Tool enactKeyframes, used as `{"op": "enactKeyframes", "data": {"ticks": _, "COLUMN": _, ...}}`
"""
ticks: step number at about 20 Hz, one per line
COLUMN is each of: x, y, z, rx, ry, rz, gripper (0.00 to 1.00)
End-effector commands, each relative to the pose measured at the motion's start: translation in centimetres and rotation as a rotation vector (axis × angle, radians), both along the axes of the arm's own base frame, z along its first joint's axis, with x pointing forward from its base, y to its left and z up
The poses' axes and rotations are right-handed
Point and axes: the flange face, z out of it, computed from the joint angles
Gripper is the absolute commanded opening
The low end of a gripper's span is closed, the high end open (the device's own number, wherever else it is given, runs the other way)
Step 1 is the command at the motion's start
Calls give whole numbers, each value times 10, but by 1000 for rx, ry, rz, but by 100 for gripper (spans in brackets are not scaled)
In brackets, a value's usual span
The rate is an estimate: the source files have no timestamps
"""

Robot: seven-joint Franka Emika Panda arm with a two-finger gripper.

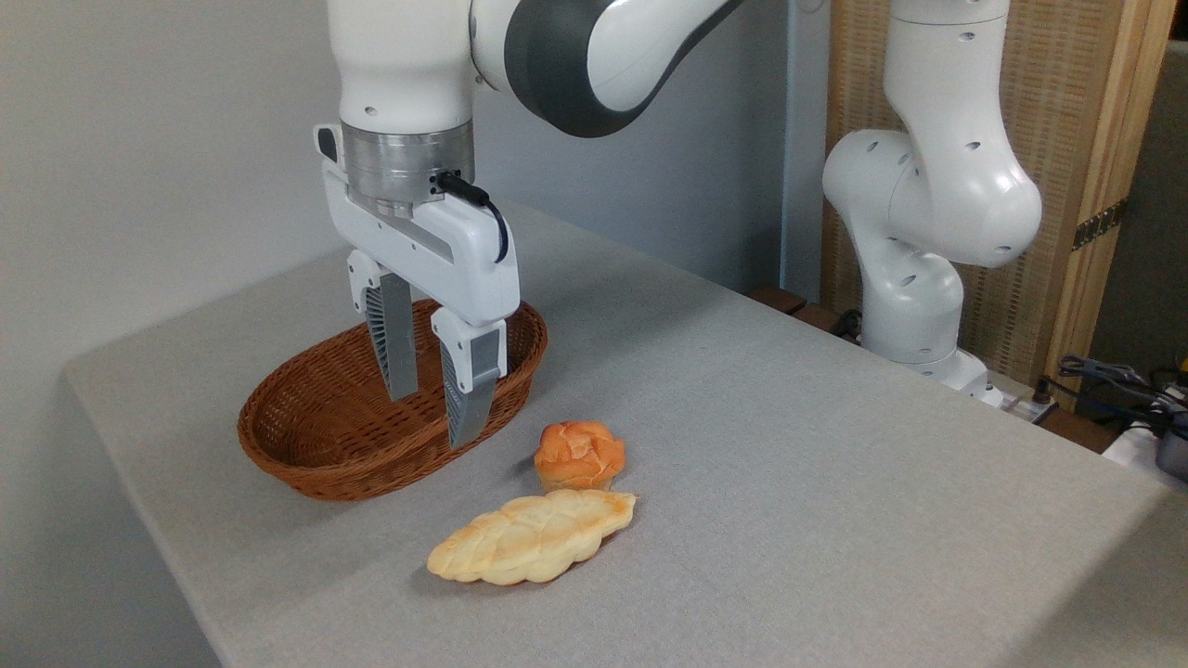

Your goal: Put bread into the basket

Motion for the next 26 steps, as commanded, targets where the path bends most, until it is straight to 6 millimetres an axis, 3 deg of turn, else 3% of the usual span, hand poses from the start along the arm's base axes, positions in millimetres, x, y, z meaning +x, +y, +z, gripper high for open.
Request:
{"op": "enactKeyframes", "data": {"ticks": 1, "x": 1, "y": 3, "z": 1, "rx": -9, "ry": 2, "rz": 14, "gripper": 100}}
{"op": "enactKeyframes", "data": {"ticks": 20, "x": 0, "y": 5, "z": 3, "rx": -9, "ry": -1, "rz": 11, "gripper": 100}}
{"op": "enactKeyframes", "data": {"ticks": 26, "x": 0, "y": 12, "z": -20, "rx": 50, "ry": 31, "rz": -28, "gripper": 100}}
